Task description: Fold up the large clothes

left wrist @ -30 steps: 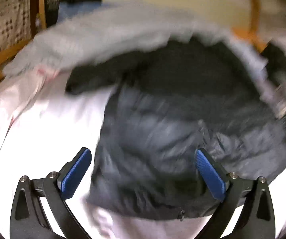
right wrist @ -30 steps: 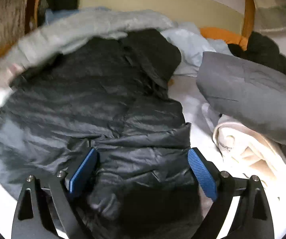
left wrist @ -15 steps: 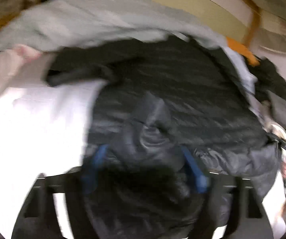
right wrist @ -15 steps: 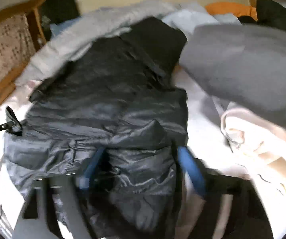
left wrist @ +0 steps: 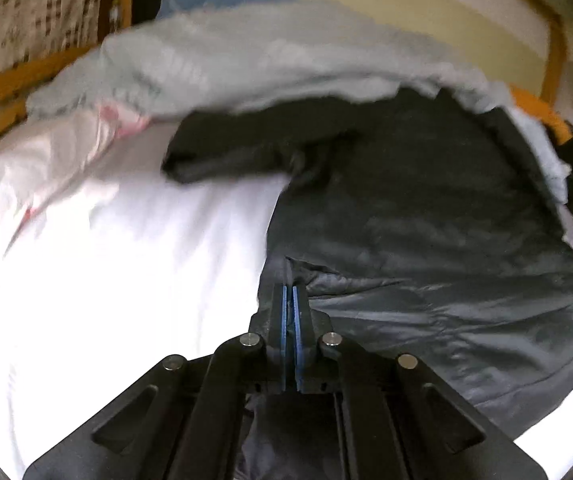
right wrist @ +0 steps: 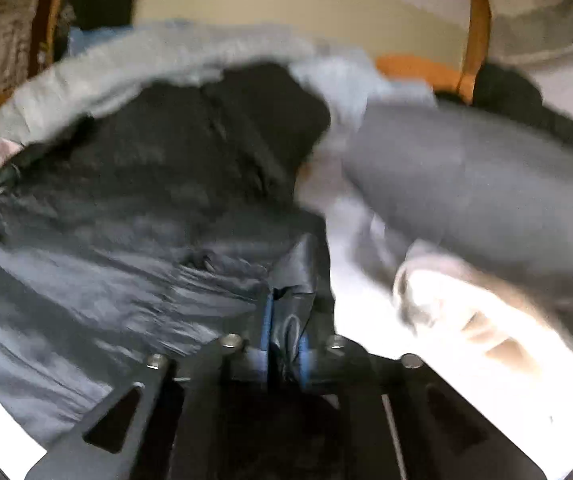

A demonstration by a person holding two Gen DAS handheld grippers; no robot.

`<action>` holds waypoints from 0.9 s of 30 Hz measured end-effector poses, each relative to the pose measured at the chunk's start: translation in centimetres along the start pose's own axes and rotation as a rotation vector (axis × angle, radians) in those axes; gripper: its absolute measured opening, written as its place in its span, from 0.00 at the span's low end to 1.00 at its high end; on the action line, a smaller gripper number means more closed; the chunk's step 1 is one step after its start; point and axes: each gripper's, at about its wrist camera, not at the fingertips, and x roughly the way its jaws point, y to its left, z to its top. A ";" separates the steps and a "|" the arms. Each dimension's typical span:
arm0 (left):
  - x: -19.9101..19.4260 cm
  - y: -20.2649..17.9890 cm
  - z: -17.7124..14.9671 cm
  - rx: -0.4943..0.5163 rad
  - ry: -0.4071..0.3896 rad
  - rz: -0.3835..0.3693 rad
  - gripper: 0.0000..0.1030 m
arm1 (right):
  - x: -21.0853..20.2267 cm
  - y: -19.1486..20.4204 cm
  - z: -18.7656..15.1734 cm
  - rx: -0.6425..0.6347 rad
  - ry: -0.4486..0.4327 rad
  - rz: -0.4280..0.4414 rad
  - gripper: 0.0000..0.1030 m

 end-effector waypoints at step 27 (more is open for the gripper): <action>-3.2 -9.7 -5.8 0.211 0.018 -0.026 0.66 | -1.5 3.7 -3.1 0.049 0.141 0.190 0.79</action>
